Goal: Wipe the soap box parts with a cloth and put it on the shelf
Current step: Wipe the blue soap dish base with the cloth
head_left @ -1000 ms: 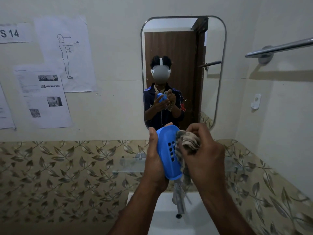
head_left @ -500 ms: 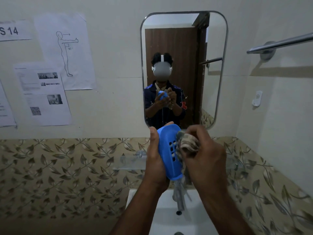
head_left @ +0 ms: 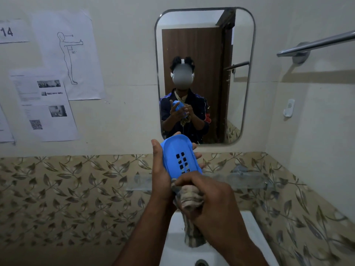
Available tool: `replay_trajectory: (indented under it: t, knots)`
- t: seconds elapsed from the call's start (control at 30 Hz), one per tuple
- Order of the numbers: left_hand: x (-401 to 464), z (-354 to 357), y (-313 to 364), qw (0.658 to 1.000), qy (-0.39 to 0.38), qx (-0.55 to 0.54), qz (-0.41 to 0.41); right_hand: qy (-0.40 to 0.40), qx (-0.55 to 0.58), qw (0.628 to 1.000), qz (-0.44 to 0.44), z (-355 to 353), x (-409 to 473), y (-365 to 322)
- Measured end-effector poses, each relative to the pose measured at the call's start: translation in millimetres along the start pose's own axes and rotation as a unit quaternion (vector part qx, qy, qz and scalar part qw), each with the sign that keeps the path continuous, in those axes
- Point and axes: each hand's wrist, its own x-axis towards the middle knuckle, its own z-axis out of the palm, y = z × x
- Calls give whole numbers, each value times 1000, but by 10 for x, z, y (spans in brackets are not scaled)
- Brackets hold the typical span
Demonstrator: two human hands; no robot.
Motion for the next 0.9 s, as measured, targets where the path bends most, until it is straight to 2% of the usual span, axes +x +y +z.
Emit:
replay_trajectory:
  t: [0.07,0.2,0.4,0.47,0.57,0.73,0.83,0.9]
  knots:
    - [3,19,1,1000,0,1,1,26,-1,1000,2,-25,-4,63]
    - [-38,109,-8,1000,-6,-12,-7,109,-43,991,60,-137,87,236]
    - [-86,201,-80,999,-37,25,-10,177,-85,980,9,-156,387,137]
    - [-91,212,-64,999,-33,42,1,183,-99,978,2,-121,400,145]
    - [-63,194,-44,997,-53,59,11,149,-104,983,-35,-38,330,152]
    - [-36,133,-18,998,-62,-13,-14,77,-49,988,-127,21,181,196]
    - [-52,110,-68,998,-51,-4,-29,112,-69,983,-127,-25,240,254]
    - [-69,105,-117,998,-39,41,-37,190,-58,979,-57,-78,329,269]
